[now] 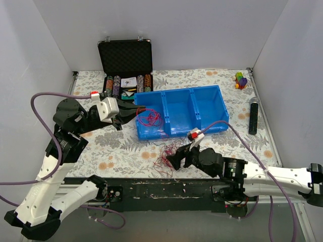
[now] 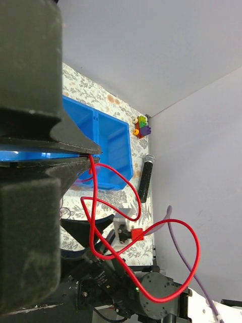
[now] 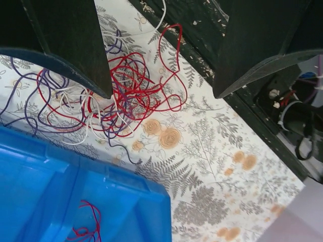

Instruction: Untangle the cables

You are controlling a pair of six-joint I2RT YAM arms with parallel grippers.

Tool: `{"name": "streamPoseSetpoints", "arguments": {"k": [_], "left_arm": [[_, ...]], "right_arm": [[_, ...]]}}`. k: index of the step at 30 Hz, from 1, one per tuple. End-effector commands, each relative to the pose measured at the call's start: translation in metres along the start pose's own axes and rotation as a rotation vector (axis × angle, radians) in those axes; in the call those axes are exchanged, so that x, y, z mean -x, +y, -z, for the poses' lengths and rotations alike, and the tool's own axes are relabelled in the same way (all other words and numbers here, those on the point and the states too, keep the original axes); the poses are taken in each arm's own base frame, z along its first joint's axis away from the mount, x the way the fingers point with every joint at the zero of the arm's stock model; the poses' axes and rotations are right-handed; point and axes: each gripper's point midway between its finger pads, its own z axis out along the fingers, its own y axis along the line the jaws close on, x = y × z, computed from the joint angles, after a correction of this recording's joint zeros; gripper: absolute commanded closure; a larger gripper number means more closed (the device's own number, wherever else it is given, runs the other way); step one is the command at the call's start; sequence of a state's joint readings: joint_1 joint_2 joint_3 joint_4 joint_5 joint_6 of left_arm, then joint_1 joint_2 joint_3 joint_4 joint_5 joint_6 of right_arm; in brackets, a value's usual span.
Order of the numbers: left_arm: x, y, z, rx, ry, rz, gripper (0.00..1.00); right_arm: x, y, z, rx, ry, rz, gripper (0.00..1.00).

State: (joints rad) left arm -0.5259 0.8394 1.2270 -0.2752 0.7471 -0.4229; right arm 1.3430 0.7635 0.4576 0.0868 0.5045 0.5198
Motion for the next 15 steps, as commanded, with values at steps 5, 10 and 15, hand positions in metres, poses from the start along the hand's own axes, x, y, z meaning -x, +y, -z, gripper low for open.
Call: {"name": "streamPoseSetpoints", "arguments": {"k": [5,10,15], "left_arm": [[0.033,0.003,0.014,0.050,-0.022,-0.053,1.00],[0.070,0.021,0.021,0.135,-0.068,-0.168,1.00],[0.068,0.028,0.023,0.167,-0.055,-0.213,1.00]], "right_arm": [[-0.013,-0.004,-0.033,-0.086,0.019,0.060,0.11],[-0.040,-0.010,-0.052,-0.119,0.077,0.060,0.22],[-0.029,-0.005,-0.049,-0.105,0.048,0.029,0.23]]}}
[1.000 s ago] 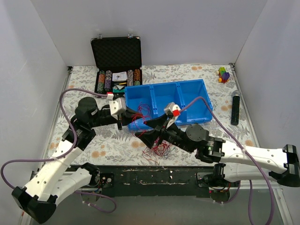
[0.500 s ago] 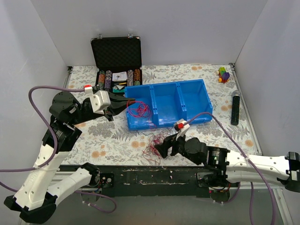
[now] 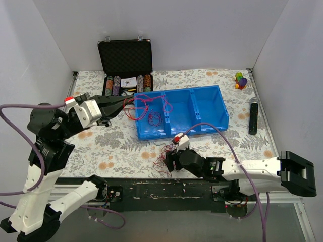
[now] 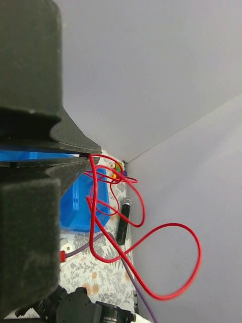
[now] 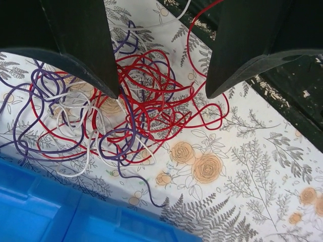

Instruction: Untangle the cables

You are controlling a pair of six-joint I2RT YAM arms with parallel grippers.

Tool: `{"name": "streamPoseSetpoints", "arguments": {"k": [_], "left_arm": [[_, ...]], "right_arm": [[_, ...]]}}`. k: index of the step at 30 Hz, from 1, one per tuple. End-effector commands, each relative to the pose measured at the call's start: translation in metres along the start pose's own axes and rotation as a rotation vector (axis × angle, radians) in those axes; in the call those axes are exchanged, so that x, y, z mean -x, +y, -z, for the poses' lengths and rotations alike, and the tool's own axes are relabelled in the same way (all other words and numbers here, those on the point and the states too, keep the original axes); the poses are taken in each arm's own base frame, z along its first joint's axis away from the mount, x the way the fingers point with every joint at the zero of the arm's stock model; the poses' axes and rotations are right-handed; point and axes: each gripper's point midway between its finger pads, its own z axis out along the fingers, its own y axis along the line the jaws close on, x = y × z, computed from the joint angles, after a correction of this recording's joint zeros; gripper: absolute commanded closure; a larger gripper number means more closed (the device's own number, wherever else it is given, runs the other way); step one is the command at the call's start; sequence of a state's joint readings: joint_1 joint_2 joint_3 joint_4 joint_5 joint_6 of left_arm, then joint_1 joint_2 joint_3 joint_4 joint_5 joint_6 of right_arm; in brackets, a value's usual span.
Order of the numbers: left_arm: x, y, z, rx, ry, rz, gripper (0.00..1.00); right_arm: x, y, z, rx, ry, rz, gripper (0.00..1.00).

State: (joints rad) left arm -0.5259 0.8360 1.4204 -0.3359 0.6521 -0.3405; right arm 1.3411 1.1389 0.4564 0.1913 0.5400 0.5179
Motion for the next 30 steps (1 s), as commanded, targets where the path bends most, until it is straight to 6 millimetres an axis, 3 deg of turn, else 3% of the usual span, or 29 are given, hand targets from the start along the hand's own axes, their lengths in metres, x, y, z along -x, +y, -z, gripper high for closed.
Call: {"name": "streamPoseSetpoints", "arguments": {"k": [1,9,12,21,27,30], "left_arm": [[-0.016,0.009,0.001,0.050,0.048,-0.036,1.00],[-0.145,0.016,-0.010,0.202,0.235,0.114,1.00],[-0.183,0.015,-0.019,0.204,0.294,0.166,1.00],[-0.274,0.031,-0.044,0.301,0.417,0.248,1.00],[-0.326,0.026,-0.047,0.329,0.520,0.335,1.00],[-0.356,0.034,-0.041,0.406,0.607,0.346,1.00]], "right_arm": [[0.055,0.019,0.009,0.058,-0.158,-0.103,0.23],[0.075,0.023,0.037,0.143,-0.222,-0.139,0.28],[0.081,0.020,0.048,0.158,-0.253,-0.169,0.29],[0.106,0.004,0.079,0.150,-0.351,-0.227,0.30],[0.124,-0.008,0.098,0.117,-0.394,-0.224,0.29],[0.128,-0.011,0.102,0.105,-0.405,-0.227,0.28]]}}
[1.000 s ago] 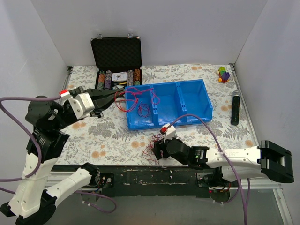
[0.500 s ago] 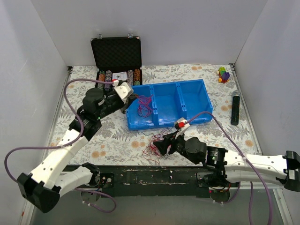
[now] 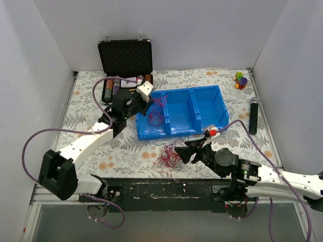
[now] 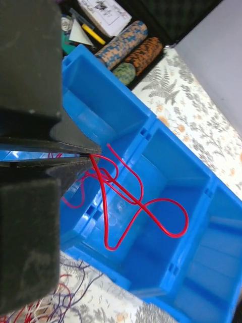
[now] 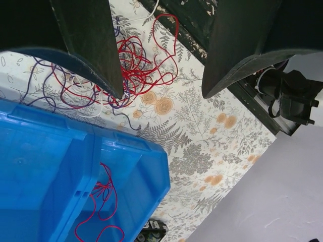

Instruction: Untangle the cables

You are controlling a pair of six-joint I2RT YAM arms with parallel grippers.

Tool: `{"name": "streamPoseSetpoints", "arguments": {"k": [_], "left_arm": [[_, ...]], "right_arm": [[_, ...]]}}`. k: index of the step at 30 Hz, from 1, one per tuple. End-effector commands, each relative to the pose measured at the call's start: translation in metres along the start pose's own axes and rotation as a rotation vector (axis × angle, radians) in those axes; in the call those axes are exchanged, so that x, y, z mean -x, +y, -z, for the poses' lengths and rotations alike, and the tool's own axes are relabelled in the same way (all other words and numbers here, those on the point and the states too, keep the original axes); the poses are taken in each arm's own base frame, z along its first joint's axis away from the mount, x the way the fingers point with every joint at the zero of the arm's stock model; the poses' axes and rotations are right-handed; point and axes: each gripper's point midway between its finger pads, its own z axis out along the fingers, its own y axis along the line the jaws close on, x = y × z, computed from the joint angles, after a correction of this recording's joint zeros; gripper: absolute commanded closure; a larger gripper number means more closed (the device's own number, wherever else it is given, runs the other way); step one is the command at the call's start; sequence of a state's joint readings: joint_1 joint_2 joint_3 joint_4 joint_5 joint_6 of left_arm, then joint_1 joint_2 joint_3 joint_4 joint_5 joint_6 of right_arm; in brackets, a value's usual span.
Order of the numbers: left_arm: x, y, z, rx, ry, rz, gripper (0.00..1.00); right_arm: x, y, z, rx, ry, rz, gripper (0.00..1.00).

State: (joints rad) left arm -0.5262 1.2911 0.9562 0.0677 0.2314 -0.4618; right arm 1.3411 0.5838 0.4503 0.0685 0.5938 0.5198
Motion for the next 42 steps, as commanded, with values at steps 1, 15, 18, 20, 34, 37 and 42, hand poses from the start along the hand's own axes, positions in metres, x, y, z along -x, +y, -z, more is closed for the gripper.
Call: {"name": "streamPoseSetpoints", "arguments": {"k": [1,15,18,20,34,37,42], "left_arm": [[-0.025,0.029,-0.015,0.160,0.082,0.040,1.00],[-0.067,0.034,-0.008,0.203,0.308,0.066,0.38],[-0.037,0.023,0.003,0.131,0.232,0.056,0.30],[-0.006,0.008,0.017,0.052,0.140,0.044,0.28],[-0.081,-0.170,0.091,-0.653,0.244,-0.010,0.30],[-0.101,-0.173,0.085,-0.649,0.286,-0.003,0.30],[-0.116,-0.175,0.064,-0.648,0.332,0.019,0.32]], "right_arm": [[0.028,-0.002,0.006,-0.036,-0.064,-0.011,0.28],[0.025,-0.009,0.007,-0.074,-0.042,-0.009,0.27],[0.016,-0.016,0.005,-0.116,-0.014,0.004,0.27],[0.007,-0.021,0.004,-0.143,0.013,0.010,0.27],[-0.036,-0.046,0.005,-0.225,0.094,-0.033,0.30],[-0.033,-0.051,0.009,-0.245,0.085,-0.027,0.31],[-0.028,-0.053,0.013,-0.249,0.068,-0.026,0.33]]}}
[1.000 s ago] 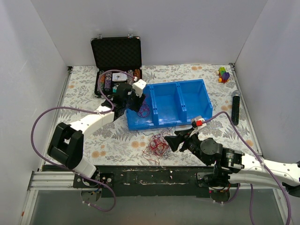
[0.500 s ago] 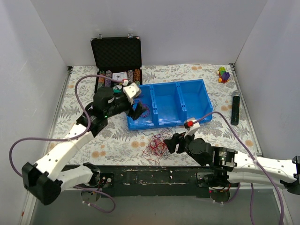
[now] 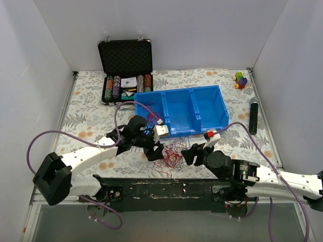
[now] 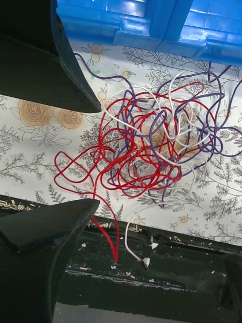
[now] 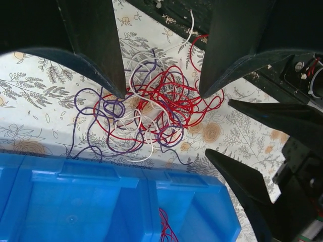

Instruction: Untangle the cables

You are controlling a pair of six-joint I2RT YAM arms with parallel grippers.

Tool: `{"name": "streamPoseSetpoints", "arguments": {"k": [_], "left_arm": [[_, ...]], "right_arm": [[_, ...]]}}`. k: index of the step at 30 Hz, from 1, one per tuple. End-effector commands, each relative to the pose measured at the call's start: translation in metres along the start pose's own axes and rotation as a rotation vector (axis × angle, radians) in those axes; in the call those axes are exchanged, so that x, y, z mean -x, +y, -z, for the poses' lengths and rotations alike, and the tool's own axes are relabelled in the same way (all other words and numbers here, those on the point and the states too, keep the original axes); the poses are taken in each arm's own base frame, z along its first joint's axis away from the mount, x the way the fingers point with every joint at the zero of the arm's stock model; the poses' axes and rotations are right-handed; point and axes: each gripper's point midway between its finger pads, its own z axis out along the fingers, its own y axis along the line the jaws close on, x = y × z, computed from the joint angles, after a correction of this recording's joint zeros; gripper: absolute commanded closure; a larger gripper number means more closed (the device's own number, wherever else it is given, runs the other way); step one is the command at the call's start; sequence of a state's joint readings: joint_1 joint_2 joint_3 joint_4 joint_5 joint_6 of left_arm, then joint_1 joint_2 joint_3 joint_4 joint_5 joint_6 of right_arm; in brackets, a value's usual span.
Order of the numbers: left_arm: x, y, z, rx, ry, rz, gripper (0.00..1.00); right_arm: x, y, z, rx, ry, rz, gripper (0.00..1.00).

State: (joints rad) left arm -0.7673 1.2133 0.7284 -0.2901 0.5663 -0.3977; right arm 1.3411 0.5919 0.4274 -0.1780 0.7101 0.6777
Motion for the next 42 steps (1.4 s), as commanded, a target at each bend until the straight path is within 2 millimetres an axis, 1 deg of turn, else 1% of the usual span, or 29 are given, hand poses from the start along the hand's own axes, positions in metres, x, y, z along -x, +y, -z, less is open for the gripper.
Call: {"name": "streamPoseSetpoints", "arguments": {"k": [1,3,5,7,9,10,11,12,13,14,16,19,20,24,27,29,31,33,37,38,42], "left_arm": [[0.022,0.008,-0.012,-0.008,-0.053,-0.027,0.33],[0.028,0.011,-0.018,-0.016,-0.075,-0.022,0.35],[0.029,0.009,-0.023,-0.044,-0.078,-0.011,0.35],[0.026,0.007,-0.028,-0.070,-0.068,0.005,0.36],[0.022,0.009,-0.032,-0.071,-0.059,0.010,0.37],[0.022,0.010,-0.033,-0.072,-0.059,0.002,0.41],[0.021,0.011,-0.034,-0.074,-0.056,-0.006,0.48],[0.021,0.011,-0.036,-0.075,-0.053,-0.008,0.55],[0.021,0.012,-0.037,-0.074,-0.051,-0.014,0.66],[0.024,0.013,-0.036,-0.072,-0.053,-0.020,0.74],[0.031,0.014,-0.033,-0.071,-0.053,-0.040,0.88],[0.041,0.012,-0.023,-0.066,-0.050,-0.079,1.00],[0.043,0.010,-0.019,-0.070,-0.047,-0.095,1.00],[0.058,-0.003,0.007,-0.069,-0.078,-0.161,1.00],[0.058,-0.016,0.031,-0.063,-0.073,-0.199,1.00],[0.058,-0.027,0.046,-0.073,-0.070,-0.232,1.00],[0.060,-0.035,0.061,-0.077,-0.079,-0.280,1.00],[0.071,-0.038,0.074,-0.046,-0.111,-0.323,1.00],[0.097,-0.045,0.100,-0.009,-0.168,-0.391,1.00],[0.102,-0.047,0.105,-0.003,-0.179,-0.397,0.99],[0.113,-0.054,0.115,-0.006,-0.199,-0.398,0.98]], "right_arm": [[0.017,-0.003,0.003,-0.022,-0.056,-0.026,0.33],[0.018,-0.002,0.003,-0.022,-0.057,-0.015,0.33],[0.020,-0.002,0.003,-0.026,-0.060,-0.008,0.33],[0.021,-0.001,0.002,-0.029,-0.058,0.003,0.34],[0.020,-0.001,0.001,-0.036,-0.054,0.012,0.34],[0.021,-0.001,0.001,-0.034,-0.054,0.009,0.34],[0.020,-0.001,0.001,-0.034,-0.055,0.010,0.34],[0.021,0.000,0.001,-0.030,-0.057,0.010,0.34],[0.022,0.001,0.001,-0.024,-0.059,0.010,0.34],[0.022,0.001,0.001,-0.022,-0.062,0.010,0.34],[0.021,0.001,0.001,-0.018,-0.062,0.017,0.34],[0.020,0.002,-0.002,-0.018,-0.061,0.030,0.34],[0.019,0.002,-0.003,-0.017,-0.059,0.035,0.34],[0.019,0.005,-0.008,-0.016,-0.064,0.056,0.33],[0.025,0.011,-0.012,0.000,-0.079,0.072,0.33],[0.025,0.014,-0.018,0.008,-0.073,0.089,0.33],[0.028,0.022,-0.025,0.035,-0.077,0.085,0.32],[0.026,0.027,-0.031,0.056,-0.063,0.093,0.31],[0.027,0.047,-0.041,0.127,-0.064,0.104,0.27],[0.028,0.052,-0.043,0.147,-0.065,0.105,0.26],[0.027,0.070,-0.052,0.193,-0.052,0.108,0.24]]}}
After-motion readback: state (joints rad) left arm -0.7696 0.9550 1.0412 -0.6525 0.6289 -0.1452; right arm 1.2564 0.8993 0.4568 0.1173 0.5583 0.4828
